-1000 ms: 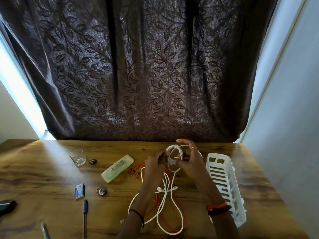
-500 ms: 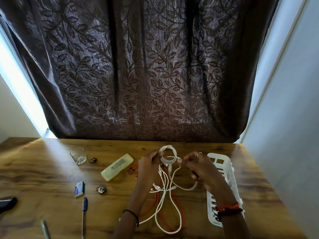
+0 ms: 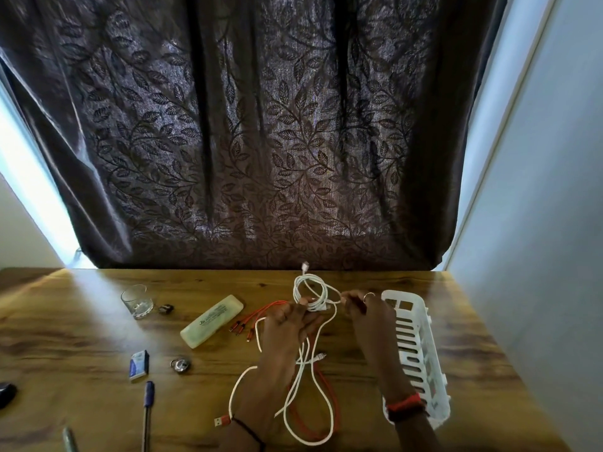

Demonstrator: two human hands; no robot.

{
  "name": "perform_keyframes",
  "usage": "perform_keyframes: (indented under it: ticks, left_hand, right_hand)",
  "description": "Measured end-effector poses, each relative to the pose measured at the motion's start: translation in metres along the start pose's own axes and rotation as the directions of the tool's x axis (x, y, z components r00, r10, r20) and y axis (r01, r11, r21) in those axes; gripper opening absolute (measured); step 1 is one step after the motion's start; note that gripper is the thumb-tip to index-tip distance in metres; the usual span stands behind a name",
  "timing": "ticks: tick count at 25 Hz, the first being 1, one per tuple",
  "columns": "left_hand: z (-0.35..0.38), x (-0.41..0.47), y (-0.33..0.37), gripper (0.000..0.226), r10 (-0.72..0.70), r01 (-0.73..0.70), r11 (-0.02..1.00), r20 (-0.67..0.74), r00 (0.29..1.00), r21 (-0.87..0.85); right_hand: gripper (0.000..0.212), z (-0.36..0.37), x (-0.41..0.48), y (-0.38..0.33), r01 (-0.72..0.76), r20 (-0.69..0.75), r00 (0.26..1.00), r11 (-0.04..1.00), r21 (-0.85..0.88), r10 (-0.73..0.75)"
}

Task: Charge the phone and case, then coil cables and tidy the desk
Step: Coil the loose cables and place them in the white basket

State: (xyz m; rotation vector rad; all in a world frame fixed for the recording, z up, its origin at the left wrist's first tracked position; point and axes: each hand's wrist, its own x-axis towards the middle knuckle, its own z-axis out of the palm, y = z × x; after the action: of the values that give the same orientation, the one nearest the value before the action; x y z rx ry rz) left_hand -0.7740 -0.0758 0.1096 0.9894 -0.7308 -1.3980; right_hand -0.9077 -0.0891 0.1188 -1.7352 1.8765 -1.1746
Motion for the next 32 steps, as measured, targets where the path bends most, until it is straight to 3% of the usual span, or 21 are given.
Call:
perform_keyframes:
  ticks: [5,8,12,20,25,29,32]
  left_hand:
    - [0.007,0.003,-0.02,0.025,0.033,-0.027,0.994,-0.058,0.998,0.102]
    - [0.006,0.003,-0.023,0.02,0.049,-0.041,0.992,-0.07,0.996,0.118]
    - [0.01,0.003,-0.022,0.021,0.057,-0.04,0.984,-0.094,0.994,0.171]
    - [0.01,0.01,-0.026,0.017,0.051,-0.009,0.963,-0.151,0.987,0.268]
    - [0.001,0.008,-0.037,0.029,0.055,-0.014,0.979,-0.194,0.98,0.205]
    - [-0.007,0.008,-0.042,0.032,0.122,-0.095,0.938,-0.061,0.991,0.333]
    - [-0.009,0.009,-0.036,0.029,0.125,-0.095,0.902,-0.046,0.991,0.42]
  right_hand:
    - [0.031,0.01,-0.003,-0.008,-0.155,0.058,0.987,0.98,0.124,0.149]
    - [0.031,0.009,-0.003,-0.006,-0.134,0.101,0.988,0.976,0.172,0.118]
    - [0.042,0.014,-0.009,-0.007,-0.101,0.11,0.99,0.987,0.128,0.087]
    - [0.037,0.032,-0.003,0.007,-0.148,0.083,0.987,0.976,0.159,0.136]
    - [0.037,0.04,-0.002,0.01,-0.158,0.169,0.973,0.987,-0.003,0.156]
    - [0.036,0.045,-0.002,0.013,-0.199,0.262,0.945,0.98,-0.006,0.194]
    - [0.038,0.044,-0.003,0.013,-0.213,0.266,0.941,0.977,-0.015,0.209]
